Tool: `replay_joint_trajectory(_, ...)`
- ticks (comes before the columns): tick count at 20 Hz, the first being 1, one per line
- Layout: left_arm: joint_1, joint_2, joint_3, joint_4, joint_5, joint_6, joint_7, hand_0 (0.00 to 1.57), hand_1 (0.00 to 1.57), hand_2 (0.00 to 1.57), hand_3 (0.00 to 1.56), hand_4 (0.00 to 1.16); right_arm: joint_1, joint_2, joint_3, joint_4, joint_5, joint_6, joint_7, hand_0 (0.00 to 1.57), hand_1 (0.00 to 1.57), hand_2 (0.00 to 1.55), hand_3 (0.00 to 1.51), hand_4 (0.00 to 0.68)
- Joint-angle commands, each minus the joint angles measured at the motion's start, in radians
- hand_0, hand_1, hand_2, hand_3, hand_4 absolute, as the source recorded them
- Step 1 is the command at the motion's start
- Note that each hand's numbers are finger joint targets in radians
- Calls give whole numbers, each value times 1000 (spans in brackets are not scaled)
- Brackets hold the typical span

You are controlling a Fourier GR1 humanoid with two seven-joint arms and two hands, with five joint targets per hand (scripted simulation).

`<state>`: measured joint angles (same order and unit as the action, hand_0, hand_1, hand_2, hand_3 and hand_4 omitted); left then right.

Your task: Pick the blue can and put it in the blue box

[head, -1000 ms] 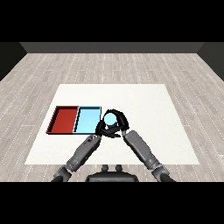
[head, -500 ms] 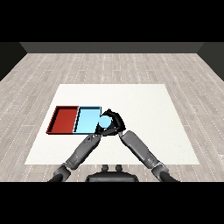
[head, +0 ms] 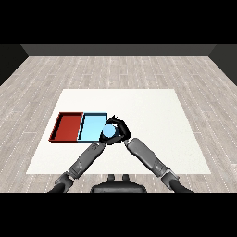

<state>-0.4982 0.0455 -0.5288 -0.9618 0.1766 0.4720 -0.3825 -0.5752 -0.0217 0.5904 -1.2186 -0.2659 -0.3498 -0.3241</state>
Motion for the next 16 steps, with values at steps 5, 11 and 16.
replay_joint_trajectory(5, -11, -44, 34, 21, 63, 17, -49, 774, 774, 819, 684, 673, -1, 21, 71, -7, -55, -36, -1, 1437, 1437, 1451, 1391, 606)
replay_joint_trajectory(11, 29, -43, 33, -92, 120, -16, -9, 914, 914, 944, 831, 651, 46, 20, 24, -52, -37, -19, 6, 1438, 1438, 1454, 1393, 583)
replay_joint_trajectory(16, 13, -44, 16, -8, 172, -13, -66, 1425, 1425, 1347, 1000, 683, 17, 21, -7, 2, -164, 32, -45, 1267, 1267, 1371, 1326, 415)
